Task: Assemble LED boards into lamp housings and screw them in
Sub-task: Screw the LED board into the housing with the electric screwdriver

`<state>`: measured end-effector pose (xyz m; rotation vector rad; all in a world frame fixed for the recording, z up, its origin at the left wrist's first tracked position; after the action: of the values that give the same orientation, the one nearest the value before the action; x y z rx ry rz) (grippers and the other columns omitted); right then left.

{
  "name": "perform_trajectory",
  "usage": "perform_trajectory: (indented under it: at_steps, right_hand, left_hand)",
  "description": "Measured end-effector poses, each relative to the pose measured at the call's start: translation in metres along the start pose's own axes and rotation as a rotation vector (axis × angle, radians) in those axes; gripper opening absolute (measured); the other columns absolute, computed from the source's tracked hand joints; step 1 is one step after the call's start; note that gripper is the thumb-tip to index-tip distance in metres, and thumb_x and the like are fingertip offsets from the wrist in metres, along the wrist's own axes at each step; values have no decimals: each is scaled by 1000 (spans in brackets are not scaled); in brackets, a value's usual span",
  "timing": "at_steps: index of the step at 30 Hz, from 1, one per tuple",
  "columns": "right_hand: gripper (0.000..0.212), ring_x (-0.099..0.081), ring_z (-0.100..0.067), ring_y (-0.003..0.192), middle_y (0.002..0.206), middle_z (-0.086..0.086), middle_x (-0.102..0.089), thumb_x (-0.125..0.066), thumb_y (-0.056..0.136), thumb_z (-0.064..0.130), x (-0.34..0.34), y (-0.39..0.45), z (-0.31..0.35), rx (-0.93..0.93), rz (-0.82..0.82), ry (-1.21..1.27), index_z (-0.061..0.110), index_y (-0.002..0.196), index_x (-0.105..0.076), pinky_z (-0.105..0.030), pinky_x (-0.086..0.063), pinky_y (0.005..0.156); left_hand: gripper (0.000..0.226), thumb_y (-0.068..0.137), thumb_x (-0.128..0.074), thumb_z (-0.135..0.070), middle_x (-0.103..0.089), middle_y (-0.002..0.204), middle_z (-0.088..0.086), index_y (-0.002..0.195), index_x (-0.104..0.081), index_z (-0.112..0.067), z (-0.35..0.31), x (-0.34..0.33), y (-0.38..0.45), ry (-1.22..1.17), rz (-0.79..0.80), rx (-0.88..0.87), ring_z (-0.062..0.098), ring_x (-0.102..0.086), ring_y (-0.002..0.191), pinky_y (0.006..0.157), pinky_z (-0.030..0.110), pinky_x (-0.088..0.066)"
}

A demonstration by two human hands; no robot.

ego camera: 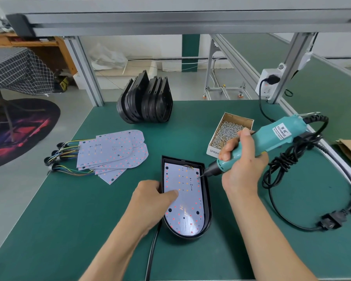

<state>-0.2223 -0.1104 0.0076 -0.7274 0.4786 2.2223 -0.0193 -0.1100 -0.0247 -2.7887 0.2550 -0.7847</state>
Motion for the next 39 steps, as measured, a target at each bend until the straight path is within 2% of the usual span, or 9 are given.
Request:
perform_trajectory:
  at_steps: [6, 11, 17, 23, 28, 39]
  right_hand:
    - [17, -37, -21, 43, 58, -5, -52, -71, 89, 30, 1, 0, -4, 6, 28, -1, 21, 80, -60, -28, -40, 50]
    - [16, -37, -22, 43, 57, -6, -51, -68, 92, 27, 1, 0, -5, 34, 51, -35, 21, 80, -58, -29, -42, 52]
    - [19, -39, -24, 43, 54, -5, -50, -64, 95, 22, -1, -4, -3, 107, 111, -85, 31, 78, -60, -29, -43, 54]
    - [18, -39, -23, 42, 56, -4, -51, -62, 94, 22, -2, -3, -3, 129, 129, -122, 31, 79, -59, -27, -39, 51]
    - [15, -39, -22, 41, 56, -5, -51, -63, 94, 20, 0, -1, -4, 117, 131, -104, 28, 81, -59, -26, -39, 50]
    - [17, -38, -23, 41, 55, -5, -51, -62, 92, 17, 0, -1, -5, 118, 155, -89, 28, 81, -58, -26, -38, 50]
  left_hand:
    - [32, 79, -75, -26, -42, 51, -9, 64, -49, -15, 2, -1, 1, -19, 8, 1, 14, -33, 47, 41, 18, -26]
    - [28, 79, -75, -26, -44, 55, -6, 66, -52, -15, 3, -1, 2, -26, 14, 1, 15, -35, 49, 44, 19, -27]
    - [34, 79, -75, -23, -40, 49, -11, 63, -45, -15, 1, -3, 1, -15, -10, -8, 9, -36, 37, 38, 16, -26]
    - [30, 79, -74, -25, -45, 50, -10, 65, -49, -14, 1, -3, 2, -12, 10, -5, 10, -39, 40, 40, 17, -28]
    - [36, 80, -75, -23, -41, 45, -15, 62, -46, -14, 1, -3, 1, -15, -5, -7, 6, -38, 34, 36, 14, -26]
    - [33, 80, -76, -23, -43, 49, -10, 65, -50, -11, 3, -5, 3, -31, -18, -14, 8, -38, 36, 38, 15, -28]
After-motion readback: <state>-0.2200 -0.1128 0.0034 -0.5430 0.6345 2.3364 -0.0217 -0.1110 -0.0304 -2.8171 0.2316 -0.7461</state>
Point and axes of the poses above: each hand's wrist, its own y-axis towards the middle knuckle, its own x-axis out of the back of the hand, z = x × y, the point moved 1 cm from there along y, towards the middle knuckle
